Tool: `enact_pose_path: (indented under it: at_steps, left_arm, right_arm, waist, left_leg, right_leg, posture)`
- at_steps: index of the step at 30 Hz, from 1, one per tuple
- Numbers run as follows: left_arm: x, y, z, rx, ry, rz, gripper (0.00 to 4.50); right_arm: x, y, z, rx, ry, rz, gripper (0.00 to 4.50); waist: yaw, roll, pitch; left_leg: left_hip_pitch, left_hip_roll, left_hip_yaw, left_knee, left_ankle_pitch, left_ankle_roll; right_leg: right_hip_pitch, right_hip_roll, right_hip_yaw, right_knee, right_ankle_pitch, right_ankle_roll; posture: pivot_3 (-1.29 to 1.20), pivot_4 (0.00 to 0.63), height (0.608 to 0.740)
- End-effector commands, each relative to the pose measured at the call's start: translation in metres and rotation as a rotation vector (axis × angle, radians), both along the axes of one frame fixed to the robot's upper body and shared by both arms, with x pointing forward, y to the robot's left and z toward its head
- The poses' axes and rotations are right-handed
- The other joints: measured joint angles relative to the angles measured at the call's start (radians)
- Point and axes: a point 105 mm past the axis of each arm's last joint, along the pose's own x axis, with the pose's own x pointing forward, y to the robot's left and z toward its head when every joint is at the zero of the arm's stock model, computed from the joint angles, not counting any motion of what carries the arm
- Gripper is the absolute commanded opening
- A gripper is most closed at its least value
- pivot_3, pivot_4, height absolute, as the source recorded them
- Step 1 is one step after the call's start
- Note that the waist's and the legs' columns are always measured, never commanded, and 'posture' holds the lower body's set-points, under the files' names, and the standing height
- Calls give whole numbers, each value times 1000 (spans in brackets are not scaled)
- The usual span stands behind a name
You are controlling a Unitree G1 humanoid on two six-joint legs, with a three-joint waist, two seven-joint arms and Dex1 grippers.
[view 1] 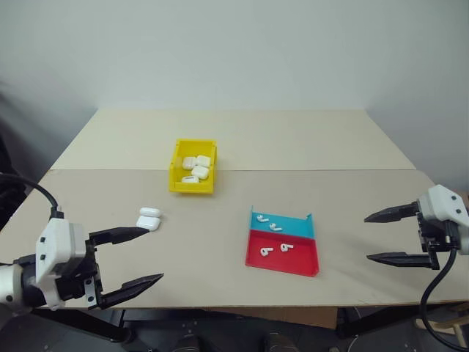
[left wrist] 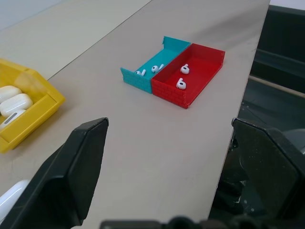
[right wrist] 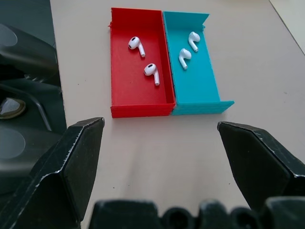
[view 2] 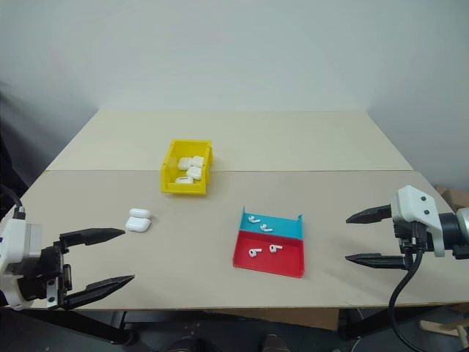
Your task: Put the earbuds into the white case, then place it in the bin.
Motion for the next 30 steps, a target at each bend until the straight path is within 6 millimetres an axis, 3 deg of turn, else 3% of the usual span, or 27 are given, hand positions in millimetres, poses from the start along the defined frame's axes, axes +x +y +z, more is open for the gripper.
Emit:
enact_pose_path:
  at_steps: [1,12,20,26,30]
  left_arm:
    - [1,0,7,4,-25,5,4500]
    - [9,-2,3,65,-56,70,4500]
    - [16,-3,-14,127,-36,197,4500]
    - [43,6,-12,230,85,378,4500]
    - [85,24,-8,283,226,680,4500]
  right_arm:
    - [-1,2,12,3,-51,10,4413]
    - [5,-1,17,-18,-82,-5,4413]
    - [4,-2,23,-66,-109,-32,4413]
    - [-1,0,17,-82,-121,-65,4413]
    - [-7,4,14,-67,-118,-81,4413]
  waist:
    - [0,0,0]
    - [0,0,0]
    - [0,0,0]
    - [8,0,0]
    - [17,-1,0]
  left_leg:
    - [0,0,0,0,0,0]
    - [0,0,0,0,0,0]
    - [0,0,0,0,0,0]
    - [0,0,-1,0,0,-1]
    - [0,-1,-1,1,0,0]
  right_leg:
    - [0,0,0,0,0,0]
    - [0,0,0,0,0,0]
    - [0,0,1,0,0,0]
    - [0,0,0,1,0,1]
    - [1,0,0,1,0,1]
  posture:
    - [0,150,740]
    - [0,150,740]
    - [0,150,740]
    - [0,150,740]
    - [0,150,740]
